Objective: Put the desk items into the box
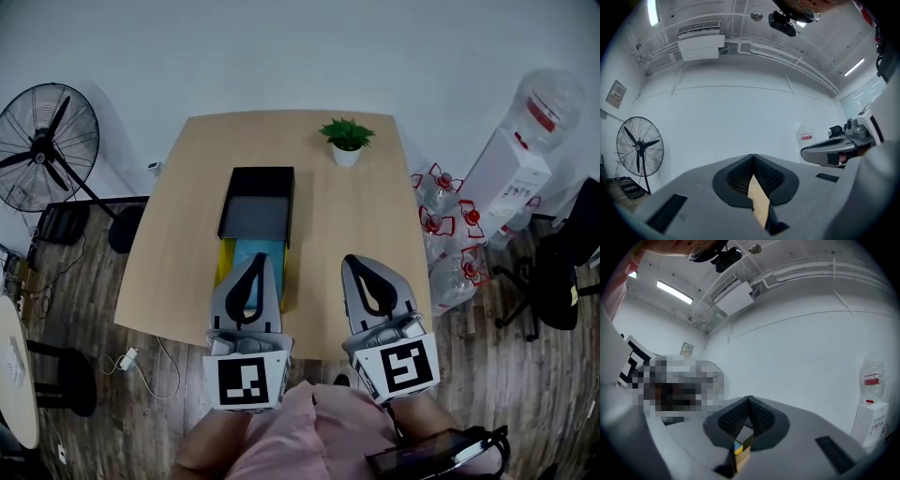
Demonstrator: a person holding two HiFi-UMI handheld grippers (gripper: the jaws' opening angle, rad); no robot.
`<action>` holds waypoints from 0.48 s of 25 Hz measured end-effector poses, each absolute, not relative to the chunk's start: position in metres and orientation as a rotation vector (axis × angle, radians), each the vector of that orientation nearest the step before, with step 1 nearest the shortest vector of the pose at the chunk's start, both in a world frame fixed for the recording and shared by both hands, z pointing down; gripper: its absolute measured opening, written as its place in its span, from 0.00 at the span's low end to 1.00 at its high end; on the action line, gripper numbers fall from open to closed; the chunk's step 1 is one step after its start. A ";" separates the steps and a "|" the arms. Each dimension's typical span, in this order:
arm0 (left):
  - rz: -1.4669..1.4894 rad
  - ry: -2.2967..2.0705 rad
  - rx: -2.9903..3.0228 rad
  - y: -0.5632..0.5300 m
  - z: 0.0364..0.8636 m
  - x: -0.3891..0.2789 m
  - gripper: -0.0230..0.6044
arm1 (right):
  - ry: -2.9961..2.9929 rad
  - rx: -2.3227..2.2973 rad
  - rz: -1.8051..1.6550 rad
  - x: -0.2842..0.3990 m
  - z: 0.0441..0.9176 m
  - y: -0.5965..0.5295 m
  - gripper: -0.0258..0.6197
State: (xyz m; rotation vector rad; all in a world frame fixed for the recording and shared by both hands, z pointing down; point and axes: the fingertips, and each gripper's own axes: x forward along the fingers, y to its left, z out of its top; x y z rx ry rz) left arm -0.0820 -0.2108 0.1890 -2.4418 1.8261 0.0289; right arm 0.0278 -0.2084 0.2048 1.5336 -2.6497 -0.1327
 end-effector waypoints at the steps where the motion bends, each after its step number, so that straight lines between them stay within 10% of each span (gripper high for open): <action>1: 0.028 1.827 -2.441 -0.211 0.189 -0.083 0.05 | -2.650 1.531 -0.133 0.027 0.205 -0.208 0.04; 12: 0.029 1.817 -2.443 -0.213 0.188 -0.082 0.05 | -2.662 1.509 -0.131 0.020 0.206 -0.210 0.04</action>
